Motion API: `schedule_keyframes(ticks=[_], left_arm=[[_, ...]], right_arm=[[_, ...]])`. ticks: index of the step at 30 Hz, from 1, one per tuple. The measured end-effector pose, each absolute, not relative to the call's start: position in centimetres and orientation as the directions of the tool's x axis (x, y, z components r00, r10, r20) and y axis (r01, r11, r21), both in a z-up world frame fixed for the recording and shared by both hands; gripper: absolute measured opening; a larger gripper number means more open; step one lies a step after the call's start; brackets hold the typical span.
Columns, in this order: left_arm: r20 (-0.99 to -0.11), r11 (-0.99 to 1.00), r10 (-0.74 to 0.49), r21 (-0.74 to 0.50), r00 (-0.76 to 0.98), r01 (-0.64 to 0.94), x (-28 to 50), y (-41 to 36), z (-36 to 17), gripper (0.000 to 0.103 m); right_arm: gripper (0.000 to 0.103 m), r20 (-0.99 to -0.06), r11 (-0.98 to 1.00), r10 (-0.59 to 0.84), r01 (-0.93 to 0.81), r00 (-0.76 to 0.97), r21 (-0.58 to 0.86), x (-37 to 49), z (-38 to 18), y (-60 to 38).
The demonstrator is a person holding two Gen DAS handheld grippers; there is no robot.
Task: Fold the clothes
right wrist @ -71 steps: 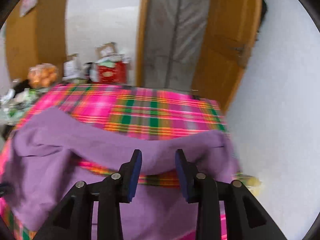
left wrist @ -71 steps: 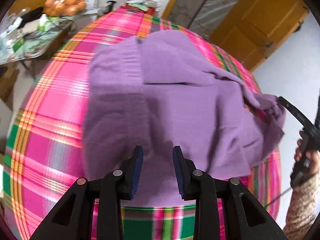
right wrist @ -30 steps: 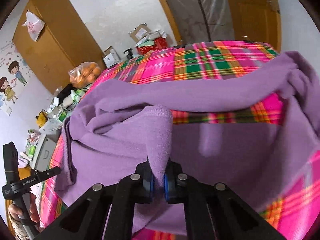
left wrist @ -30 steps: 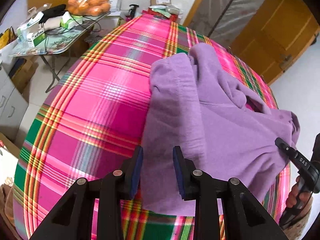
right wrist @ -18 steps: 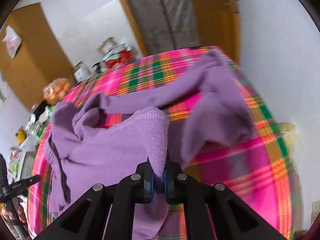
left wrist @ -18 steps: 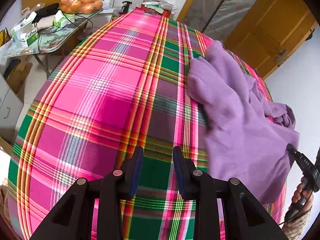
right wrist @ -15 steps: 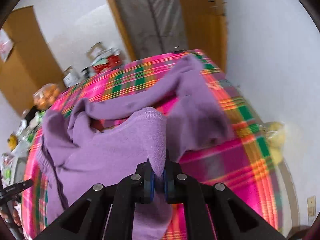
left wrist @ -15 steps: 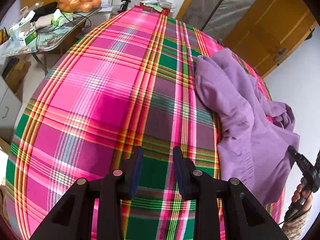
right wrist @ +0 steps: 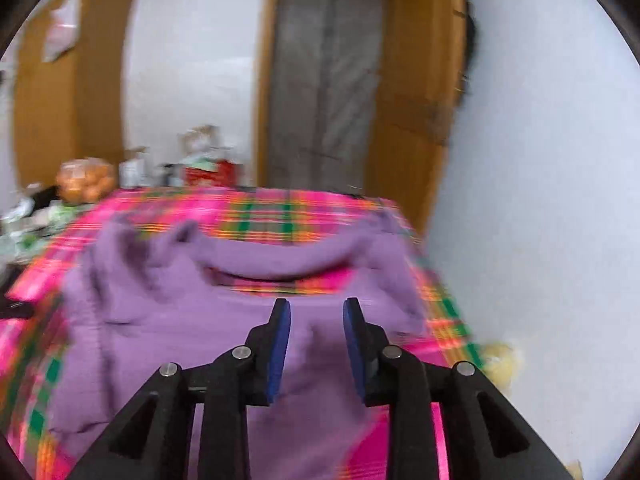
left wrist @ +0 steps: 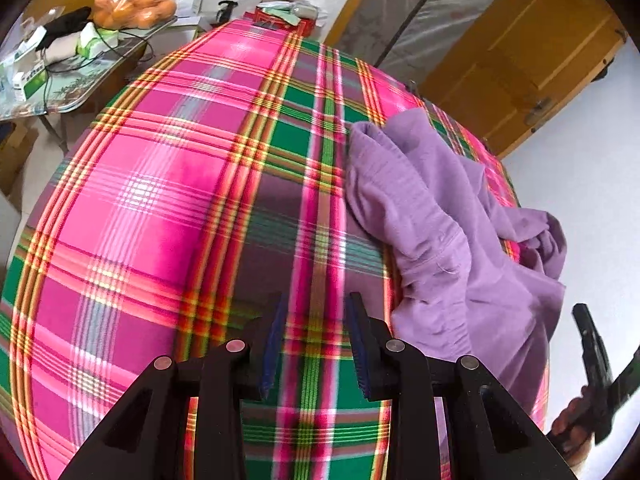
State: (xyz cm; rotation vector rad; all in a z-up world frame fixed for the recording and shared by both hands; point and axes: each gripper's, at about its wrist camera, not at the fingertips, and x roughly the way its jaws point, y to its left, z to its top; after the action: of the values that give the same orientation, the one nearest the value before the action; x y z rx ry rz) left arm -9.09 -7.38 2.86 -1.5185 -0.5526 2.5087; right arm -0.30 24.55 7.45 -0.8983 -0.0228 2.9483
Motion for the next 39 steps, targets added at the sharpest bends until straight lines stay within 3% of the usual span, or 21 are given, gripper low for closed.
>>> schedule_keyframes(ticks=[4, 7, 10, 17, 24, 29, 39], left_arm=[[-0.828, -0.919, 0.331, -0.392, -0.452, 0.045, -9.0, -6.4, 2.4, 0.032], [-0.835, -0.92, 0.333, -0.39, -0.438, 0.045, -9.2, -6.3, 1.9, 0.032], [-0.835, -0.918, 0.335, -0.393, -0.437, 0.047, -9.2, -6.4, 1.9, 0.032], [-0.837, -0.915, 0.333, -0.398, -0.435, 0.064, -8.8, -7.1, 1.4, 0.032], [-0.83, -0.912, 0.326, -0.402, -0.452, 0.081, -8.7, -8.1, 1.7, 0.032], [-0.825, -0.907, 0.311, -0.406, -0.471, 0.111, -8.7, -9.4, 1.9, 0.032], [-0.825, -0.899, 0.337, -0.426, -0.453, 0.107, -9.5, -10.7, 2.1, 0.032]], right_arm=[[0.028, -0.594, -0.995, -0.097, 0.074, -0.799, 0.064, -0.8, 6.5, 21.5], [0.031, -0.649, -0.957, -0.289, 0.192, -0.703, 0.219, -1.9, 4.7, 19.7], [0.035, -0.698, -0.921, -0.389, 0.248, -0.601, 0.3, -3.0, 2.4, 17.9], [0.038, -0.714, -0.866, -0.499, 0.26, -0.491, 0.427, -3.1, -0.4, 15.7], [0.02, -0.642, -0.799, -0.602, 0.36, -0.475, 0.482, -2.1, 1.2, 13.1], [0.02, -0.615, -0.734, -0.674, 0.458, -0.409, 0.501, -1.7, 1.5, 9.0], [0.02, -0.668, -0.695, -0.681, 0.553, -0.3, 0.46, 0.0, 0.5, 5.4]])
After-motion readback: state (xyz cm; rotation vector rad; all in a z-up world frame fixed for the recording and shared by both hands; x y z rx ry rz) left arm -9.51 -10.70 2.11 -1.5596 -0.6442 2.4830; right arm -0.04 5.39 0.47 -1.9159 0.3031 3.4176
